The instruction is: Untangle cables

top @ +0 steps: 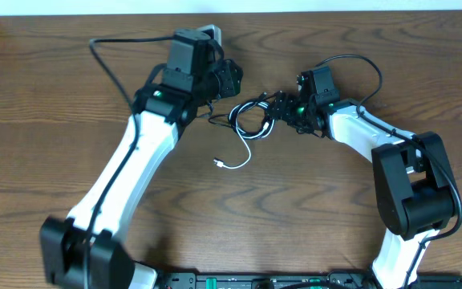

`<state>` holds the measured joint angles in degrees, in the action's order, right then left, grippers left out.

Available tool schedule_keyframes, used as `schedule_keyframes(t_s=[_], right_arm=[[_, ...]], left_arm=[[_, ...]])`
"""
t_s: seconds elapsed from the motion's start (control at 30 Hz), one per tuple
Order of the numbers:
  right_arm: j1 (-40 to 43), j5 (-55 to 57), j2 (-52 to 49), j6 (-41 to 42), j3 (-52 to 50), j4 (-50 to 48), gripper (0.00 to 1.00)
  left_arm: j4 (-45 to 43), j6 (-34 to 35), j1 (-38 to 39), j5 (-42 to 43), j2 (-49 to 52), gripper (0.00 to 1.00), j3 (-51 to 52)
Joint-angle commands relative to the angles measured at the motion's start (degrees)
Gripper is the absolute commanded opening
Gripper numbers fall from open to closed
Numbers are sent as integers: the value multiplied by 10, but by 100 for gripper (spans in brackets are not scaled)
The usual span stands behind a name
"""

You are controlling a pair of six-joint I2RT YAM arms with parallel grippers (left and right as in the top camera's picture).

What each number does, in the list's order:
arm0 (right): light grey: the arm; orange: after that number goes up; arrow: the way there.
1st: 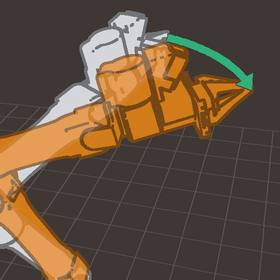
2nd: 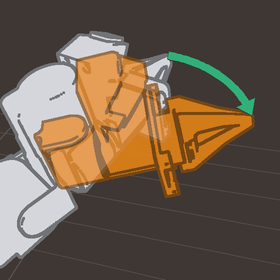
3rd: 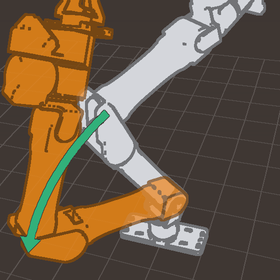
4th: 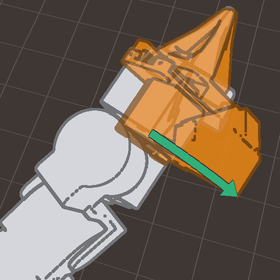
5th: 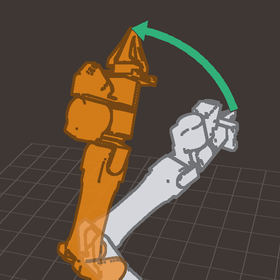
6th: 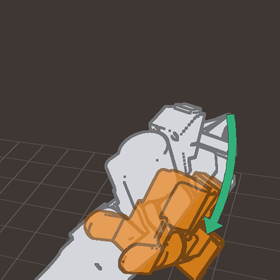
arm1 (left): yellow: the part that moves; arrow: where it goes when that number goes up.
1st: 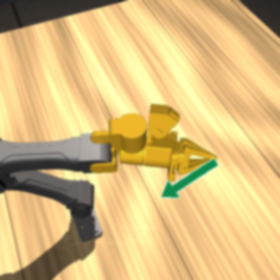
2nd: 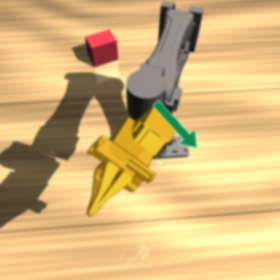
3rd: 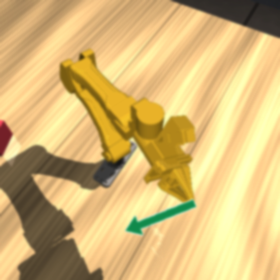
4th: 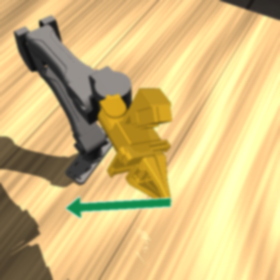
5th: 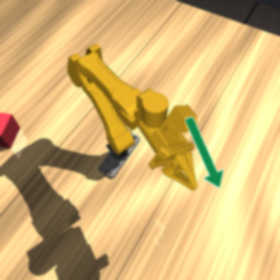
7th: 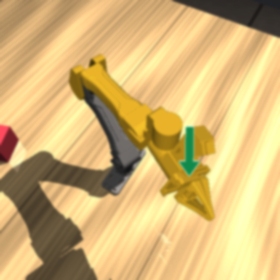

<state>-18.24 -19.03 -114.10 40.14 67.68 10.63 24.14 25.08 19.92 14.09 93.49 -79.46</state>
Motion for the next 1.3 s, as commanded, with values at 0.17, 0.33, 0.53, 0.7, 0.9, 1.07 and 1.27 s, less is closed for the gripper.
schedule_keyframes(t_s=[0.17, 0.33, 0.53, 0.7, 0.9, 1.07, 1.27], right_arm=[[-1, 15, -13, -2, -10, 7, 73], [-1, 15, -13, -2, -10, 5, 73], [-2, 15, -13, -4, -10, 3, 73], [-2, 15, -13, -6, -10, 3, 74], [-2, 15, -13, -6, -10, 3, 74], [-2, 15, -13, -11, -10, 3, 74], [-2, 15, -13, -10, -10, 2, 74]], left_arm=[[14, -87, -57, -1, 128, 49, -3], [62, -177, -64, 3, 158, 49, -3], [80, -253, -64, 90, 189, 50, -3], [93, -212, -64, 93, 227, 50, -3], [101, -184, -64, 87, 235, 50, -3], [130, -160, -64, 3, 235, 50, -3], [150, -153, -64, -84, 235, 50, -3]])
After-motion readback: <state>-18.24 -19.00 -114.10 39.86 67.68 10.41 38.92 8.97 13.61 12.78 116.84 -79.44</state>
